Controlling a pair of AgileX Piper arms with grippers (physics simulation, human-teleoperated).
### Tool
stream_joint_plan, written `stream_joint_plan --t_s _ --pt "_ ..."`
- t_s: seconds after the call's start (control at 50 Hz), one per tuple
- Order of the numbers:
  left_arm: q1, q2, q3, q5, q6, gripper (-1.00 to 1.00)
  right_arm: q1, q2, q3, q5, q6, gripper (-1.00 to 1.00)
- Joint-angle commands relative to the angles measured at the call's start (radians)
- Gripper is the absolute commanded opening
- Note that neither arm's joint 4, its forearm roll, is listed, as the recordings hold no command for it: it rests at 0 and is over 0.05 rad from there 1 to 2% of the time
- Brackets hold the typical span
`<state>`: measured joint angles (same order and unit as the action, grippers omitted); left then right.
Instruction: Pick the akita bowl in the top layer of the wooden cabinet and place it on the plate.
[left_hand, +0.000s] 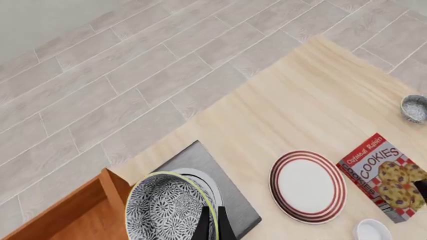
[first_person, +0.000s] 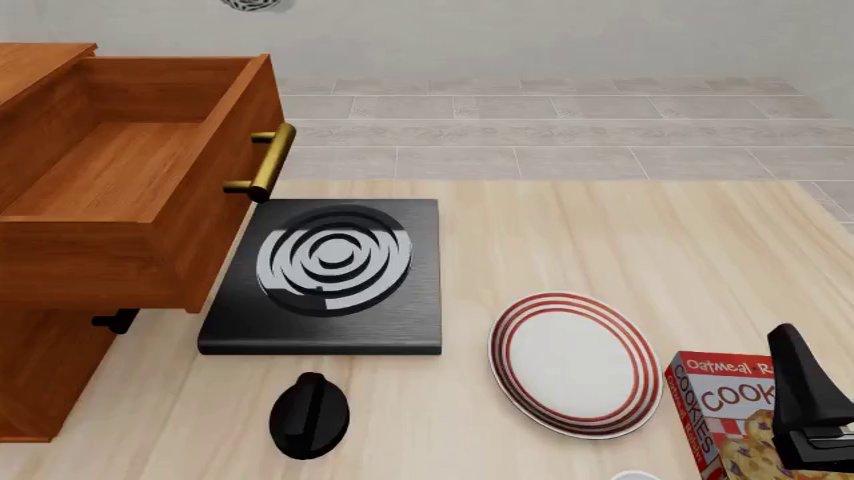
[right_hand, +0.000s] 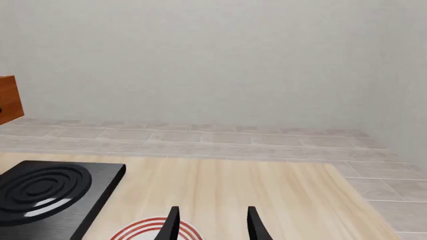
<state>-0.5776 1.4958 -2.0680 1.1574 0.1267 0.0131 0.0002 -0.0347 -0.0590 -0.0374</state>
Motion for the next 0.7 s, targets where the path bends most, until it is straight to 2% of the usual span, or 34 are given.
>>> stream_joint_plan --t_s 0.02,0.42,0.7 --pt "-0.047 0.027 -0.022 -0.011 0.019 -1.0 -0.001 0.0 0.0 -0.001 0.0 1.0" --pt "-0.11 0.037 0.049 -0.067 0.028 -1.0 -0.003 0.0 -0.002 0.0 -0.001 1.0" --pt "-0.172 0.078 0.039 -0.087 0.022 -1.0 -0.005 0.0 -0.002 0.0 0.003 1.0"
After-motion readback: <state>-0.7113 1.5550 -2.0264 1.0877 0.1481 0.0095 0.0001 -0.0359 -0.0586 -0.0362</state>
